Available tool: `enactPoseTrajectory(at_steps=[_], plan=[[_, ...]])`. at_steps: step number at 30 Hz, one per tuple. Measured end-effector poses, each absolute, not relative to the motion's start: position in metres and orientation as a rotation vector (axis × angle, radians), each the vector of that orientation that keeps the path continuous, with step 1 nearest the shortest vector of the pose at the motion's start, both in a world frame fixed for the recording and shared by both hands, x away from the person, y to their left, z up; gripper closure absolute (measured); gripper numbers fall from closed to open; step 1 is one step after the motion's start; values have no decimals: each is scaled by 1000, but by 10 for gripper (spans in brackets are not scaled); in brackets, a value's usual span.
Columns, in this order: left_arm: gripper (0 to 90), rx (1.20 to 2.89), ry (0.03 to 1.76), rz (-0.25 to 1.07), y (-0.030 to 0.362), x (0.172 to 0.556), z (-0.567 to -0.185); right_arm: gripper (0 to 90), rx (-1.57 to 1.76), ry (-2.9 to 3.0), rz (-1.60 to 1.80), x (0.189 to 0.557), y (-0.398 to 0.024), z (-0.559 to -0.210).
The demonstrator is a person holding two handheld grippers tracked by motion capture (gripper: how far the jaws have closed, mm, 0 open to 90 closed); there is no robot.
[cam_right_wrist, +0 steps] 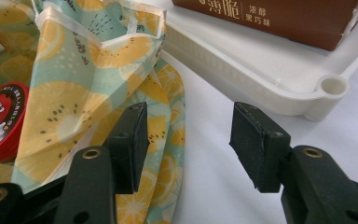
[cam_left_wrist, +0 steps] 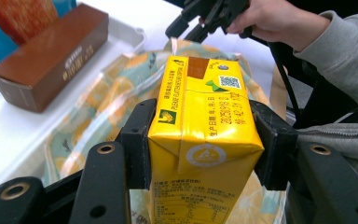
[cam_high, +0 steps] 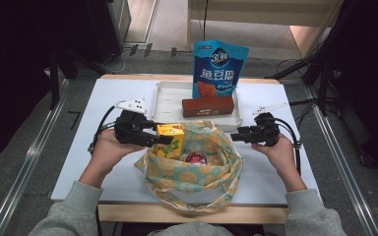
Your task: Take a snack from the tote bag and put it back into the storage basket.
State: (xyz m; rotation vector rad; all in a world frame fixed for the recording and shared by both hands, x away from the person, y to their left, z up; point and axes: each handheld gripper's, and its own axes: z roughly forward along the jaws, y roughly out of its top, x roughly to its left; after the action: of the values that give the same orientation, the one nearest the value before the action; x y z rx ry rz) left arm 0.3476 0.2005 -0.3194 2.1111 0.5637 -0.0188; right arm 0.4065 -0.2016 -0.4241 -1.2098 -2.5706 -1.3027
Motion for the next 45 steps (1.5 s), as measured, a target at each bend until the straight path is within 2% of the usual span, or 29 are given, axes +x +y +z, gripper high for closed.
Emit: enactPoseTrajectory(at_steps=[11, 30, 45], plan=[[493, 2086, 570, -13, 199, 360, -299, 475, -1196, -2566, -1291, 405, -199, -426], [494, 2075, 585, 92, 214, 380, -260, 471, -1210, -2557, -1305, 400, -203, -425], [496, 2066, 671, 123, 227, 422, -286, 471, -1212, -2551, -1307, 398, -205, -426]])
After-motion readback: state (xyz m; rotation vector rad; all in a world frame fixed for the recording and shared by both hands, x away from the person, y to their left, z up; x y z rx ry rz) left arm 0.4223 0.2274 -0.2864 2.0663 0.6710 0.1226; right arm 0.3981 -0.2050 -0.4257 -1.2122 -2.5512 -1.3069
